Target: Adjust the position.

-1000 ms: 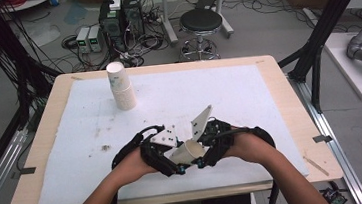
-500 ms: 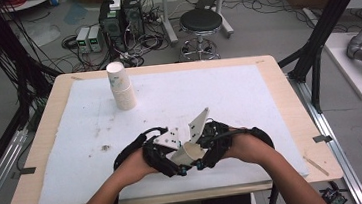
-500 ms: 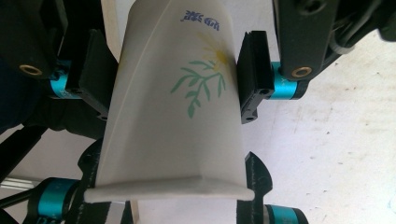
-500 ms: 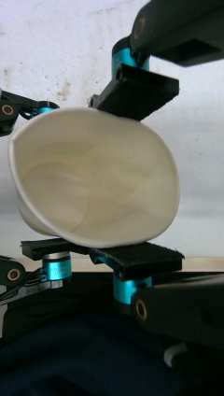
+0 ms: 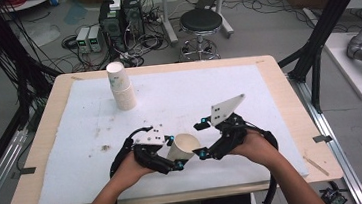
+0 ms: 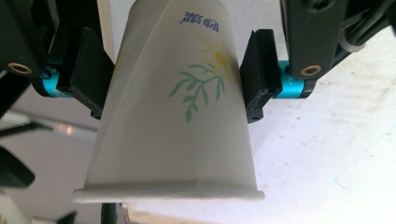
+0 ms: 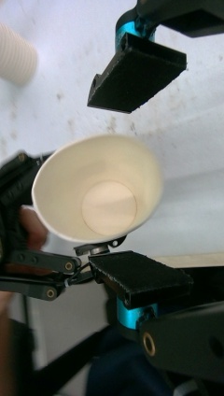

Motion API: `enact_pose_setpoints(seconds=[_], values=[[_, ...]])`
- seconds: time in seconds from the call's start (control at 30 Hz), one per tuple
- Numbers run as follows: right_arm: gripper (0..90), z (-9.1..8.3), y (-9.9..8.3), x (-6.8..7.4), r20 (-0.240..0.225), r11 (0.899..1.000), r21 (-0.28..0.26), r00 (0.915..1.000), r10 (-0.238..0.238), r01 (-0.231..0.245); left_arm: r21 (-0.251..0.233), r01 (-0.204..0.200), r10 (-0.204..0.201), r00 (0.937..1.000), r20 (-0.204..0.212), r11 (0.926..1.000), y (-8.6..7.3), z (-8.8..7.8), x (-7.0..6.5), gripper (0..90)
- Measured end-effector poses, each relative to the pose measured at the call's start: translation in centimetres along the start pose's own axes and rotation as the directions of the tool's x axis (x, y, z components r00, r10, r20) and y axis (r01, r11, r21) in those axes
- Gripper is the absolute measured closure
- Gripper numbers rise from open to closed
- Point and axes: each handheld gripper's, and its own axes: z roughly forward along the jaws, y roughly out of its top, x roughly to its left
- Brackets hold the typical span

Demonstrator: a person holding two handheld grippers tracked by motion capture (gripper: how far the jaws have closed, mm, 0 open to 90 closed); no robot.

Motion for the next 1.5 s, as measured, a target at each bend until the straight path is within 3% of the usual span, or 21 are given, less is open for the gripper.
enact_pose_setpoints(seconds=[0.1, 0.3, 0.5, 0.7, 0.87, 1.03, 1.27, 1.33, 1.5], values=[[21.2, -0.6, -1.0, -0.2, 0.013, 0.998, -0.034, 0.9987, 0.049, -0.048, -0.068, 0.018, -0.021, 0.9991, -0.036, 0.9975, -0.7, -0.9, 0.2, 32.4], [21.2, -1.6, -3.4, -0.3, 0.067, 0.986, -0.124, 0.9909, 0.117, -0.108, -0.154, 0.041, -0.059, 0.9918, -0.113, 0.9872, -2.1, -2.7, 0.7, 32.1], [21.3, -2.6, -5.4, -0.4, 0.123, 0.968, -0.204, 0.9774, 0.172, -0.145, -0.200, 0.048, -0.083, 0.9821, -0.169, 0.9786, -3.1, -4.2, 1.1, 32.6], [21.2, -3.4, -7.1, -0.4, 0.186, 0.956, -0.244, 0.9597, 0.211, -0.163, -0.268, 0.044, -0.105, 0.9704, -0.217, 0.9624, -3.9, -5.5, 1.4, 33.1], [21.3, -4.1, -8.6, -0.1, 0.229, 0.936, -0.294, 0.9367, 0.265, -0.192, -0.323, 0.037, -0.129, 0.9545, -0.269, 0.9456, -4.4, -6.6, 1.6, 32.7], [21.3, -4.6, -9.8, -0.2, 0.282, 0.933, -0.299, 0.9153, 0.287, -0.201, -0.365, 0.034, -0.155, 0.9388, -0.308, 0.9303, -4.8, -7.6, 1.8, 31.4], [21.3, -5.1, -10.4, -0.3, 0.320, 0.931, -0.303, 0.8978, 0.303, -0.206, -0.368, 0.018, -0.160, 0.9189, -0.361, 0.9298, -5.4, -8.4, 2.1, 31.1], [21.3, -5.2, -10.5, -0.3, 0.327, 0.929, -0.309, 0.8943, 0.306, -0.205, -0.374, 0.017, -0.165, 0.9145, -0.369, 0.9274, -5.6, -8.7, 2.1, 31.2], [21.3, -5.2, -10.5, -0.3, 0.330, 0.924, -0.320, 0.8898, 0.315, -0.208, -0.393, 0.011, -0.183, 0.8961, -0.404, 0.9193, -5.8, -9.5, 2.4, 30.9]])
